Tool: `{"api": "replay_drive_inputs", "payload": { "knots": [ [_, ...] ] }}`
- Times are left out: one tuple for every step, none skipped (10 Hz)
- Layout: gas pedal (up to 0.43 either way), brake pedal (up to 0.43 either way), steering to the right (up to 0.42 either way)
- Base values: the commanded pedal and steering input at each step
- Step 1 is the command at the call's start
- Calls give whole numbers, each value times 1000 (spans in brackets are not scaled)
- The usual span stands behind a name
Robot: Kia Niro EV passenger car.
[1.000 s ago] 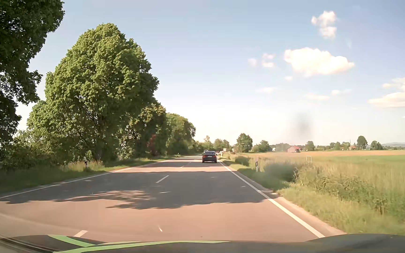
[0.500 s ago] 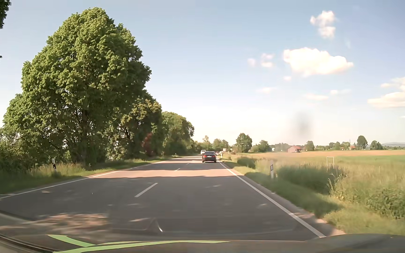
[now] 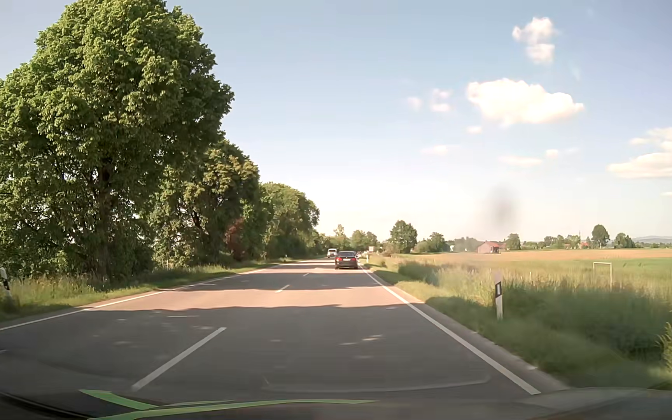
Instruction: Follow the waypoints while adhering to traffic rules and regulations
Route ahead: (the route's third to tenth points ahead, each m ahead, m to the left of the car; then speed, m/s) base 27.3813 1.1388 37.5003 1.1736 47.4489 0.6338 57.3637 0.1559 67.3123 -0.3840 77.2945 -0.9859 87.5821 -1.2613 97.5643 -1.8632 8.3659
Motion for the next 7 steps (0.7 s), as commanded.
{"api": "replay_drive_inputs", "payload": {
  "knots": [
    [130,0,5],
    [130,0,5],
    [130,0,5],
    [130,0,5],
    [130,0,5],
    [130,0,5],
    [130,0,5]
  ]
}}
